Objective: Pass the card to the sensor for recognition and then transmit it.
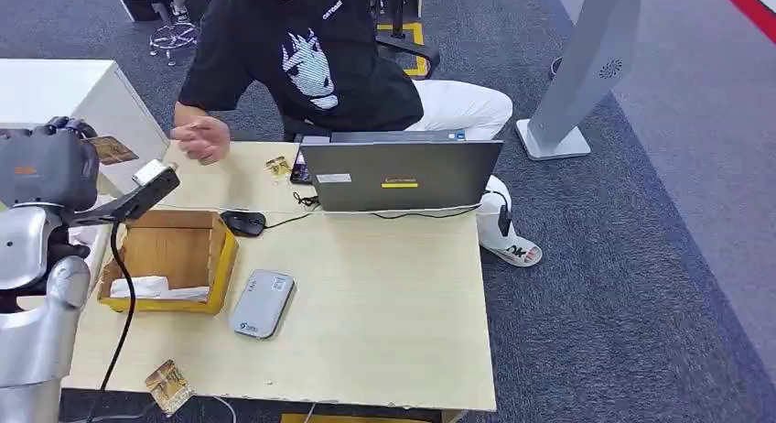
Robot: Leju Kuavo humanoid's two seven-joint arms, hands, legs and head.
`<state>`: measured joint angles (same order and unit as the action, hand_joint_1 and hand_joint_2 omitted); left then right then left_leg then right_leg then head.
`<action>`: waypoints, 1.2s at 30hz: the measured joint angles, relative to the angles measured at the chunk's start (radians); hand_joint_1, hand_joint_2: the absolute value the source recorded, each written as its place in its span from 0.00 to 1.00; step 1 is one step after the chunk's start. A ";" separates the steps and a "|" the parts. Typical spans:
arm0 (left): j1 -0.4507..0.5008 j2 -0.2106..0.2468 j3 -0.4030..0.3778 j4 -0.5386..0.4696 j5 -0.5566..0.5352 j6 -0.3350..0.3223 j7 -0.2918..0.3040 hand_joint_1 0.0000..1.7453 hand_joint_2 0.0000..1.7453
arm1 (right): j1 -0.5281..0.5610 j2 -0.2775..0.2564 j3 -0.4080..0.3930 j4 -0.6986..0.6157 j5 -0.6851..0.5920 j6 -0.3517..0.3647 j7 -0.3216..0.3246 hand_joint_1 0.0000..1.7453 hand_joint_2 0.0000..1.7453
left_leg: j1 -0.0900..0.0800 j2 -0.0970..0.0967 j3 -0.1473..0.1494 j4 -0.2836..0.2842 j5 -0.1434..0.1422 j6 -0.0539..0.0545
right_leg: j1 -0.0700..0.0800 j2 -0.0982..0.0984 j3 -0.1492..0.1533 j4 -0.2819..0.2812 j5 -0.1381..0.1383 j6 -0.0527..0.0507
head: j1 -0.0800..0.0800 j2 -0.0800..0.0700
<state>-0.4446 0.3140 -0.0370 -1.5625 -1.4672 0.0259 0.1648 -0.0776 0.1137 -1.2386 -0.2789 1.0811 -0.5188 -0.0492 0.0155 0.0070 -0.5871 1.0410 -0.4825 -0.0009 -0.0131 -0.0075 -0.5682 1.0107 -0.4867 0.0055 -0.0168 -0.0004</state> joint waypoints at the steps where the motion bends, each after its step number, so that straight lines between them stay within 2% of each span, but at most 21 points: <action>1: -0.008 0.003 0.000 0.002 -0.001 -0.003 0.000 1.00 1.00 | -0.001 0.000 0.000 0.000 0.001 0.000 0.000 0.00 1.00 | 0.000 0.000 0.000 0.000 0.000 0.000 | 0.000 0.000 0.000 0.000 0.000 0.000 | 0.000 0.000; 34: -0.013 0.015 0.002 0.013 0.021 0.006 -0.003 1.00 1.00 | -0.003 -0.003 0.011 0.006 0.029 0.002 0.002 0.00 1.00 | 0.000 0.001 0.000 0.000 0.000 0.000 | 0.000 0.001 0.000 0.000 0.000 0.000 | 0.000 0.000; 35: -0.013 0.015 0.003 0.013 0.022 0.006 -0.003 0.15 1.00 | -0.003 -0.003 0.011 0.007 0.029 0.002 0.002 0.00 1.00 | 0.000 0.001 0.000 0.000 0.000 0.000 | 0.000 0.001 0.000 0.000 0.000 0.000 | 0.000 0.000; 36: -0.013 0.015 0.004 0.013 0.023 0.006 -0.003 0.00 1.00 | -0.003 -0.003 0.012 0.007 0.029 0.002 0.002 0.00 1.00 | 0.000 0.001 0.000 0.000 0.000 0.000 | 0.000 0.001 0.000 0.000 0.000 0.000 | 0.000 0.000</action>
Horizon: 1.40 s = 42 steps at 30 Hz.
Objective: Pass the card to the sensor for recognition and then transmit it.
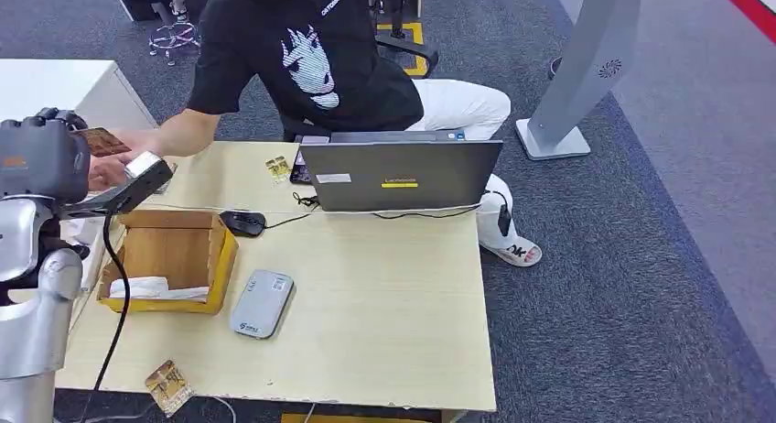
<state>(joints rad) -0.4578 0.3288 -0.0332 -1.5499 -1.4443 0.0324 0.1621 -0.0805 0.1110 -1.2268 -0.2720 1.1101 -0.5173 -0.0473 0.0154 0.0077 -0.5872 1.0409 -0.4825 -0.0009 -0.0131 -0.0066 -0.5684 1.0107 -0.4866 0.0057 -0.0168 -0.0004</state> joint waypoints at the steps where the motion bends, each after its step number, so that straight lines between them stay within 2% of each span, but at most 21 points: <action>1: 0.000 0.000 0.000 0.000 0.001 0.003 0.002 0.00 1.00 | 0.000 0.000 0.000 0.000 0.000 0.000 0.000 0.00 1.00 | 0.000 0.000 0.000 0.000 0.000 0.000 | 0.000 0.000 0.000 0.000 0.000 0.000 | 0.000 0.000; 6: 0.000 -0.006 0.016 -0.002 -0.008 0.049 0.019 0.00 1.00 | 0.000 0.000 0.006 0.001 0.007 0.000 0.001 0.00 1.00 | 0.000 0.000 0.000 0.000 0.000 0.000 | 0.000 0.000 0.000 0.000 0.000 0.000 | 0.000 0.000; 31: 0.003 -0.021 0.041 -0.024 -0.008 0.060 0.019 0.00 1.00 | 0.000 0.000 0.012 0.003 0.021 0.000 0.009 0.00 1.00 | 0.000 0.000 0.000 0.000 0.000 0.000 | 0.000 0.000 0.000 0.000 0.000 0.000 | 0.000 0.000; 36: 0.034 -0.023 0.056 -0.048 0.023 0.104 0.008 0.00 1.00 | 0.000 0.000 0.012 0.003 0.019 0.000 0.008 0.00 1.00 | 0.000 0.000 0.000 0.000 0.000 0.000 | 0.000 0.000 0.000 0.000 0.000 0.000 | 0.000 0.000; 42: 0.160 -0.025 0.126 -0.127 0.125 0.216 -0.072 0.00 1.00 | 0.002 0.000 0.011 0.003 0.007 -0.003 0.008 0.00 1.00 | 0.000 0.001 0.000 0.000 0.000 0.000 | 0.000 0.001 0.000 0.000 0.000 0.000 | 0.000 0.000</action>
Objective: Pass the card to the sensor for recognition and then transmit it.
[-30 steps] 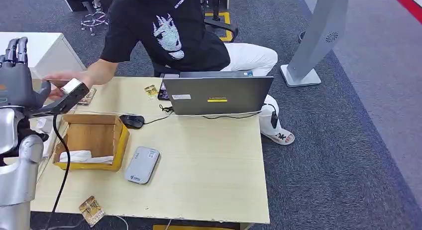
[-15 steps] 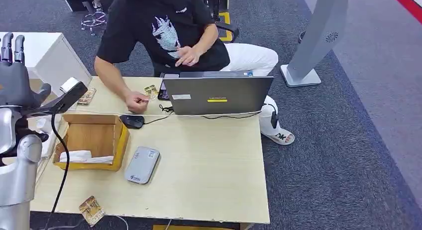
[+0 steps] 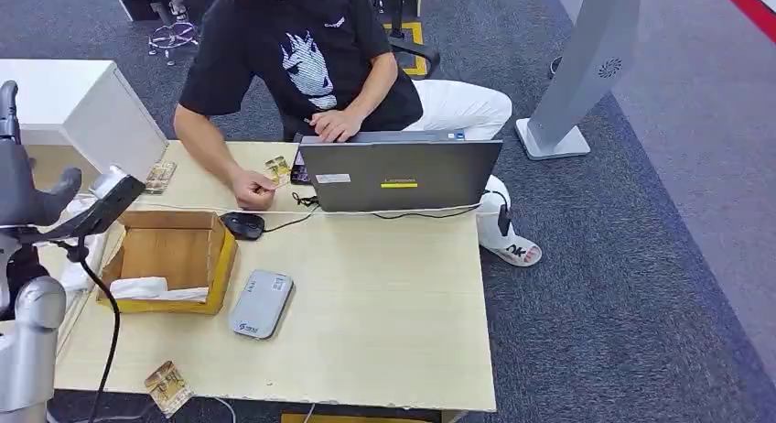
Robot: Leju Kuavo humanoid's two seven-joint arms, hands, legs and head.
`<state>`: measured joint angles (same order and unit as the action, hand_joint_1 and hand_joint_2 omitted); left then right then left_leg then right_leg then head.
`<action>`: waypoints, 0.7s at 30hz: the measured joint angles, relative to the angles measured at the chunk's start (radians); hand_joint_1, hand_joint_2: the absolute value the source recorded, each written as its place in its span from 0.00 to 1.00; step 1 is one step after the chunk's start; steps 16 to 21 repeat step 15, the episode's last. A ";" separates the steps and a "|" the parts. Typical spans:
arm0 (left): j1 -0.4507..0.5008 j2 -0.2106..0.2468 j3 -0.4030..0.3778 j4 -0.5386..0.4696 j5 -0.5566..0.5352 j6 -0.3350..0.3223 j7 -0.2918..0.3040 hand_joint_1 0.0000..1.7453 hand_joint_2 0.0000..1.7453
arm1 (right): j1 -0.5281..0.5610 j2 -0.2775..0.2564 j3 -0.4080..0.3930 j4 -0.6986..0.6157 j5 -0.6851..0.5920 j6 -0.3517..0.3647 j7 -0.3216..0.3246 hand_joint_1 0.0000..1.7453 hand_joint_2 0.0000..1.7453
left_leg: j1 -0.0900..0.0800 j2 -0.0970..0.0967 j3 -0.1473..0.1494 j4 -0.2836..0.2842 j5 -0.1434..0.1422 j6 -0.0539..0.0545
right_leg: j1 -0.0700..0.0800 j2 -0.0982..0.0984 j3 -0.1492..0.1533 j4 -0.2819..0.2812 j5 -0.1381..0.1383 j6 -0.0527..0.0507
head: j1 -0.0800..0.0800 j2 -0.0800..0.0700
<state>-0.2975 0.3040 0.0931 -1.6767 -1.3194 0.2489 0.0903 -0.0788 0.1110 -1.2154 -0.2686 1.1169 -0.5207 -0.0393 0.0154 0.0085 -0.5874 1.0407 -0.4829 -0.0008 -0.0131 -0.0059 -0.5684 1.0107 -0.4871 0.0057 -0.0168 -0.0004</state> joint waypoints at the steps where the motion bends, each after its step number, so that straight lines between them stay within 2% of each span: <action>1: 0.028 -0.005 0.015 -0.020 0.040 0.031 -0.022 0.00 1.00 | 0.000 0.000 -0.001 0.000 -0.005 -0.002 0.000 0.00 1.00 | 0.000 0.000 0.000 0.000 0.000 0.000 | 0.000 0.000 0.000 0.000 0.000 0.000 | 0.000 0.000; 4: 0.155 -0.044 0.079 -0.105 0.177 0.147 -0.114 0.00 1.00 | 0.001 0.000 -0.008 0.001 -0.018 -0.010 -0.003 0.00 1.00 | -0.001 0.003 0.001 -0.001 -0.002 0.000 | -0.001 0.002 0.000 0.000 -0.001 0.001 | 0.000 0.000; 7: 0.300 -0.120 0.155 -0.180 0.341 0.252 -0.243 0.00 1.00 | 0.007 0.001 -0.019 0.001 -0.033 -0.015 -0.003 0.00 1.00 | -0.002 0.004 0.000 0.000 -0.003 0.002 | -0.002 0.003 0.000 0.000 -0.002 0.003 | 0.000 0.000; 9: 0.384 -0.178 0.202 -0.219 0.425 0.277 -0.316 0.00 1.00 | 0.010 0.001 -0.029 0.001 -0.039 -0.017 -0.003 0.00 1.00 | -0.002 0.004 0.000 0.000 -0.004 0.003 | -0.002 0.003 0.000 -0.001 -0.003 0.004 | 0.000 0.000; 12: 0.476 -0.255 0.266 -0.265 0.492 0.289 -0.391 0.00 1.00 | 0.011 0.002 -0.041 0.001 -0.045 -0.024 -0.002 0.00 1.00 | -0.002 0.003 0.000 0.000 -0.004 0.003 | -0.002 0.002 0.000 -0.001 -0.003 0.004 | 0.000 0.000; 15: 0.523 -0.311 0.311 -0.294 0.505 0.286 -0.424 0.00 1.00 | 0.011 0.003 -0.051 0.001 -0.045 -0.028 -0.002 0.00 1.00 | -0.003 0.002 0.000 0.000 -0.004 0.004 | -0.003 0.000 0.001 -0.002 -0.003 0.004 | 0.000 0.000; 21: 0.523 -0.311 0.311 -0.294 0.505 0.286 -0.424 0.00 1.00 | 0.011 0.003 -0.051 0.001 -0.045 -0.028 -0.002 0.00 1.00 | -0.003 0.002 0.000 0.000 -0.004 0.004 | -0.003 0.000 0.001 -0.002 -0.003 0.004 | 0.000 0.000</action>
